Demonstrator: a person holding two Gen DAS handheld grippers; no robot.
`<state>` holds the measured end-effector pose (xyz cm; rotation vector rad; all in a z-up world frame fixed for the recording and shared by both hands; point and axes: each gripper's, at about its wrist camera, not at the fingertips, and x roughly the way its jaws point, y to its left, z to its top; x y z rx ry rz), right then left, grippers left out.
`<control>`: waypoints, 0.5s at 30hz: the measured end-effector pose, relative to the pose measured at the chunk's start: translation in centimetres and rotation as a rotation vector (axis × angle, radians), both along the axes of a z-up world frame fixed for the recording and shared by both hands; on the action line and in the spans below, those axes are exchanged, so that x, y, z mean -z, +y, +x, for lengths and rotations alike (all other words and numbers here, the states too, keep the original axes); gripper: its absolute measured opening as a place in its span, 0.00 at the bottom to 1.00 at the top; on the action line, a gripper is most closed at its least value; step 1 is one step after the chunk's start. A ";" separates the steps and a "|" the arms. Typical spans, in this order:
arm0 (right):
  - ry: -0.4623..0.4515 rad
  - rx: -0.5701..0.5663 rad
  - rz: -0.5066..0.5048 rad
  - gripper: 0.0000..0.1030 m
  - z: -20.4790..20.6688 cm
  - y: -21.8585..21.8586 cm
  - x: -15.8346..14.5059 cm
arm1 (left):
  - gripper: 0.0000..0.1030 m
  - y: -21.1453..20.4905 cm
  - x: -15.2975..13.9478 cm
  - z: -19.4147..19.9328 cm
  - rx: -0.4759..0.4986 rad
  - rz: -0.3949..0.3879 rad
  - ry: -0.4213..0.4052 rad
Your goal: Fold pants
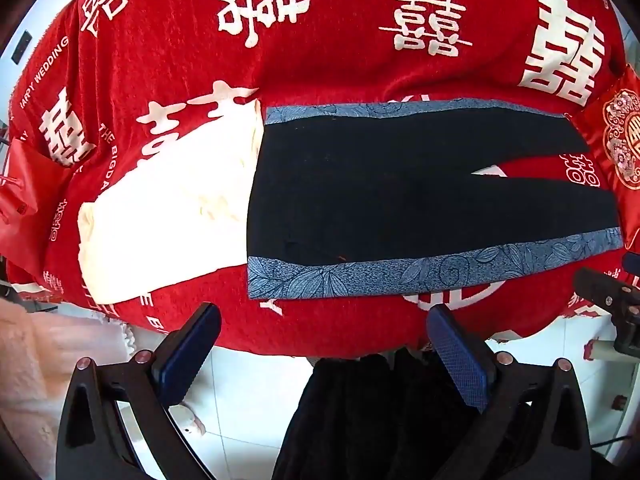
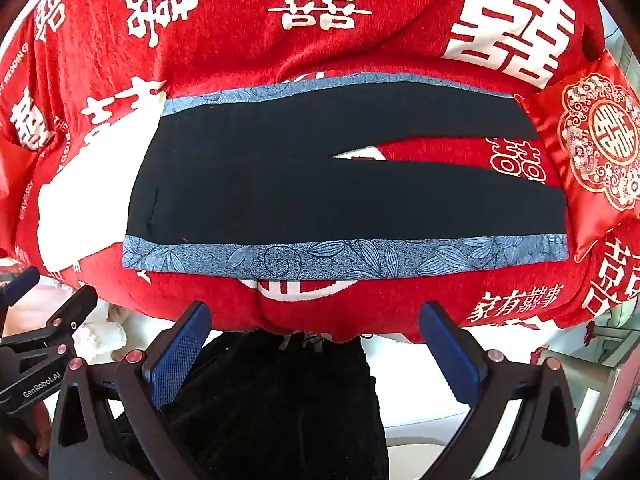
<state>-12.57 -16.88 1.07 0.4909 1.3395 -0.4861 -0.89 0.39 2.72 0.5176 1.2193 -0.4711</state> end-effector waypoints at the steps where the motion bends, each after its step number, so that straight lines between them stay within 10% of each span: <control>1: 0.000 0.002 0.001 1.00 0.1 0.0 -0.1 | 1.00 0.0 -0.1 -0.1 0.000 0.004 -0.007; 15: -0.017 -0.048 -0.015 1.00 -1.6 -1.0 -1.0 | 1.00 -0.5 -1.8 -1.5 -0.076 -0.007 -0.027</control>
